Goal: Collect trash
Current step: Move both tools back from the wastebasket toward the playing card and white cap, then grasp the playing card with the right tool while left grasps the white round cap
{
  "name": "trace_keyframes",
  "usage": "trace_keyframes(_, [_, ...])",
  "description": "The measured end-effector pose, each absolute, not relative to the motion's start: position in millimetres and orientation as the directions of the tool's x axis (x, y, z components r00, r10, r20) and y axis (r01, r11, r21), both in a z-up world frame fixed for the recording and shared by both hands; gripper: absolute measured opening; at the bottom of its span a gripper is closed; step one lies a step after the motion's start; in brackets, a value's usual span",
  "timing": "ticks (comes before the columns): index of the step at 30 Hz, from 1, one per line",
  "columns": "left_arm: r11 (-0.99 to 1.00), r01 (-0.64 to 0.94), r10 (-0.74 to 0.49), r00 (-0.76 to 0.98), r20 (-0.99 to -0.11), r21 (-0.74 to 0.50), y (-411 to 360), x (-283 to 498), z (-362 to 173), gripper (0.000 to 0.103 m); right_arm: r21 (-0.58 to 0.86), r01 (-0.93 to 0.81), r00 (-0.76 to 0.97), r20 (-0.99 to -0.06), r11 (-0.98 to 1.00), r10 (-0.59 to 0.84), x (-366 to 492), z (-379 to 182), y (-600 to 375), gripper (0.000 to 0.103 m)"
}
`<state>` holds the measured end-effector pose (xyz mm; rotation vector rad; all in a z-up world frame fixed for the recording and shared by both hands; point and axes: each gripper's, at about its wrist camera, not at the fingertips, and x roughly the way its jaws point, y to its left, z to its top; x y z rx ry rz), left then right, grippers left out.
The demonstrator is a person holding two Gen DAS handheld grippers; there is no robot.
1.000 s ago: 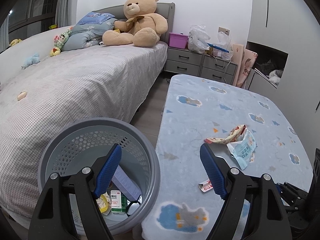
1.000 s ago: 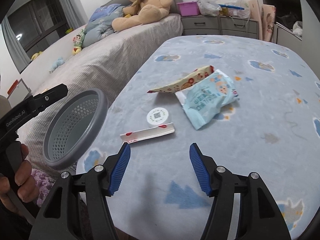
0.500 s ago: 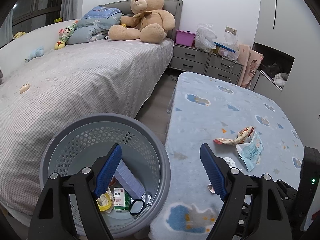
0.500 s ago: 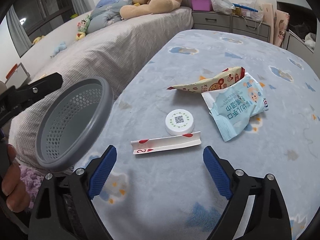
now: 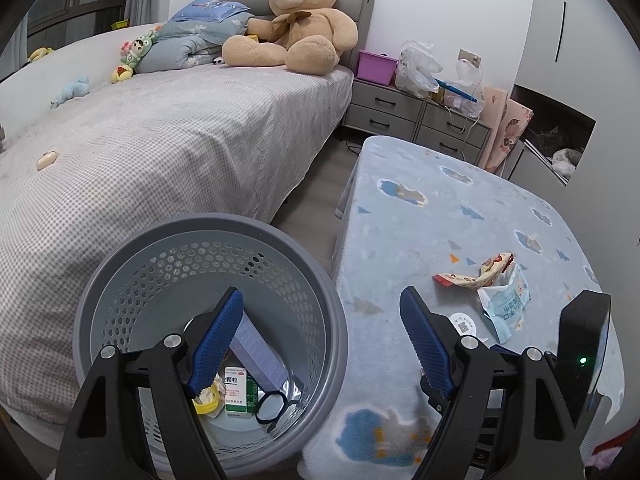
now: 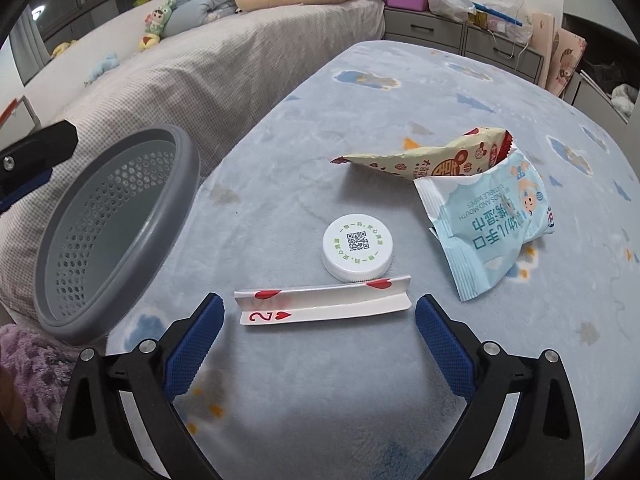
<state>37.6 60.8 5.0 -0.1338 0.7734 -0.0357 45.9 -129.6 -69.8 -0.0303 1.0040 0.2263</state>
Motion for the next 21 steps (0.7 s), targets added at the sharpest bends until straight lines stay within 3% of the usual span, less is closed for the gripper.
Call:
trace_keyframes(7, [0.992,-0.017,-0.079,0.708,-0.702,-0.128,60,40,3,0.077,0.025,-0.206,0.521,-0.843,0.978,0.131,49,-75,-122,0.095])
trace_keyframes(10, [0.992,-0.016,-0.078,0.701,-0.709,-0.124,58,42,0,0.077,0.018,-0.201,0.536,-0.835,0.979,0.125,47,-74,-124,0.084])
trace_keyframes(21, [0.995,0.011,-0.079,0.686,-0.723,-0.098,48,42,-5,0.077,0.074,-0.18,0.555,-0.816,0.981,0.163,21,-60,-153,0.084])
